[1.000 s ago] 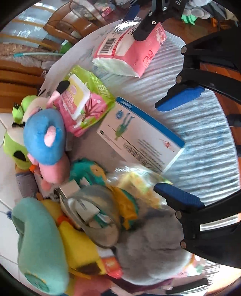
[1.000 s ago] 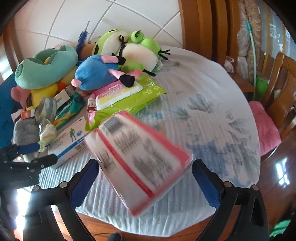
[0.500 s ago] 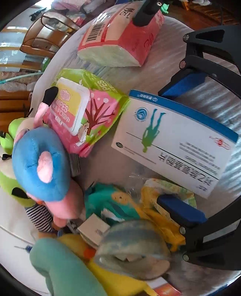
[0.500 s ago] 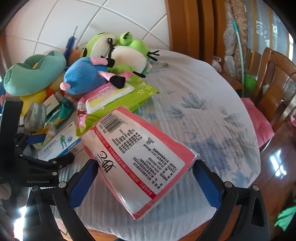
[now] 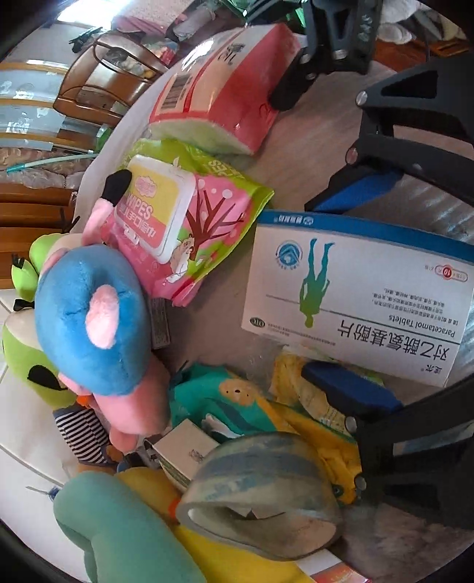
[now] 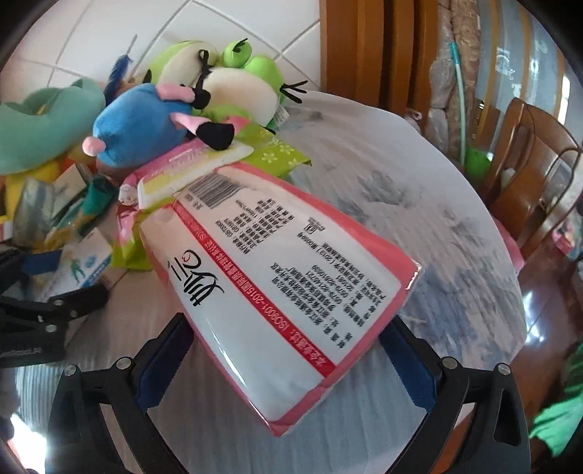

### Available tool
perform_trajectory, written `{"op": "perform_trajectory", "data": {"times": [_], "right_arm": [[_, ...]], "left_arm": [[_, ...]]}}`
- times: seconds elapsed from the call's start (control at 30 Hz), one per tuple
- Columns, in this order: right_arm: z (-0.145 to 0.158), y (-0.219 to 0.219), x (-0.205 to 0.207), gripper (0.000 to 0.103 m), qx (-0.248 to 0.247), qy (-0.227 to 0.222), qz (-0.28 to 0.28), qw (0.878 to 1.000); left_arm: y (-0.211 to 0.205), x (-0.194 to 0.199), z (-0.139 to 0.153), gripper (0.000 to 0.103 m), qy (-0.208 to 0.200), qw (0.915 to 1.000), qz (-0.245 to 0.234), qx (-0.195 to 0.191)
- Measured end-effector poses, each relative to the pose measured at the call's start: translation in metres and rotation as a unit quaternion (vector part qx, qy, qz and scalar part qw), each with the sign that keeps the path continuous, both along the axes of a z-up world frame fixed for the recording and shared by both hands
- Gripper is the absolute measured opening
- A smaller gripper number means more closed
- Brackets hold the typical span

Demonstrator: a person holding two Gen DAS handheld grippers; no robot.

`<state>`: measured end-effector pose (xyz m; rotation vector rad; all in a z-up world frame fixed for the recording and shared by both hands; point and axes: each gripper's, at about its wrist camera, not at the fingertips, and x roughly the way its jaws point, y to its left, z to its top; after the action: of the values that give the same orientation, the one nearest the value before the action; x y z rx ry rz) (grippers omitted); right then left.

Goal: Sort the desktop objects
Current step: 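Lift the paracetamol box with the left gripper while the right turns the tissue pack flower side up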

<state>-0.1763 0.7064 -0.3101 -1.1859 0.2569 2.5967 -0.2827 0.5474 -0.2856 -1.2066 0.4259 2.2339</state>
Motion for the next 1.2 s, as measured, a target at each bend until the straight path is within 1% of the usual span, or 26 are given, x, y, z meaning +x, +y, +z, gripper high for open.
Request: {"op": "perform_trajectory", "data": {"times": [0.1,0.2,0.37,0.47,0.53,0.63,0.67,0.7,0.73,0.77,0.8,0.83,0.87,0.9,0.97,1.03,1.13,1.2], "right_arm": [[0.009,0.005,0.008,0.093,-0.013,0.015,-0.008,1.000],[0.029,0.007,0.018,0.090,-0.013,0.030,-0.002,0.999],[0.054,0.007,0.021,0.086,-0.016,0.042,0.014,0.999],[0.069,0.001,0.021,0.084,-0.019,0.050,0.022,0.998],[0.080,-0.004,0.020,0.081,-0.018,0.054,0.031,0.998],[0.093,-0.011,0.015,0.078,-0.015,0.052,0.044,0.998],[0.093,-0.012,0.013,0.078,-0.019,0.048,0.047,0.998],[0.090,-0.012,0.010,0.068,-0.027,0.043,0.050,0.997],[0.088,-0.011,0.007,0.038,-0.035,0.038,0.052,0.997],[0.082,-0.009,0.004,0.038,-0.046,0.031,0.048,0.997],[0.076,-0.006,0.002,0.044,-0.055,0.024,0.039,0.997],[0.070,-0.004,0.001,0.061,-0.060,0.019,0.030,0.998],[0.064,-0.001,0.001,0.075,-0.063,0.013,0.013,0.998],[0.060,0.002,0.003,0.102,-0.068,0.010,-0.003,0.998],[0.055,0.009,0.009,0.102,-0.099,0.015,-0.028,0.995],[0.055,0.013,0.011,0.102,-0.122,0.019,-0.038,0.992],[0.059,0.007,0.004,0.102,-0.122,0.021,-0.047,0.991],[0.061,0.001,-0.003,0.103,-0.110,0.017,-0.049,0.993]], "left_arm": [[-0.008,0.004,0.017,0.075,0.000,0.9998,0.007,0.017],[-0.017,0.005,0.040,0.075,0.008,0.9993,0.015,0.035],[-0.023,0.009,0.071,0.075,0.021,0.9983,0.027,0.047],[-0.027,0.011,0.085,0.075,0.026,0.9978,0.033,0.051],[-0.031,0.011,0.092,0.075,0.029,0.9974,0.038,0.054],[-0.036,0.010,0.101,0.075,0.030,0.9968,0.044,0.059],[-0.037,0.010,0.101,0.075,0.029,0.9967,0.046,0.060],[-0.038,0.009,0.101,0.075,0.027,0.9966,0.048,0.061],[-0.038,0.008,0.099,0.075,0.026,0.9967,0.047,0.060],[-0.037,0.008,0.096,0.075,0.023,0.9969,0.046,0.059],[-0.036,0.008,0.093,0.075,0.021,0.9971,0.046,0.058],[-0.035,0.007,0.090,0.075,0.019,0.9972,0.045,0.057],[-0.035,0.007,0.087,0.075,0.016,0.9974,0.044,0.055],[-0.034,0.005,0.083,0.075,0.012,0.9977,0.042,0.052],[-0.032,0.002,0.075,0.075,0.004,0.9981,0.039,0.047],[-0.033,-0.001,0.072,0.075,-0.001,0.9982,0.037,0.048],[-0.034,-0.006,0.072,0.075,-0.003,0.9983,0.028,0.051],[-0.035,-0.009,0.071,0.075,-0.006,0.9983,0.021,0.054]]}}
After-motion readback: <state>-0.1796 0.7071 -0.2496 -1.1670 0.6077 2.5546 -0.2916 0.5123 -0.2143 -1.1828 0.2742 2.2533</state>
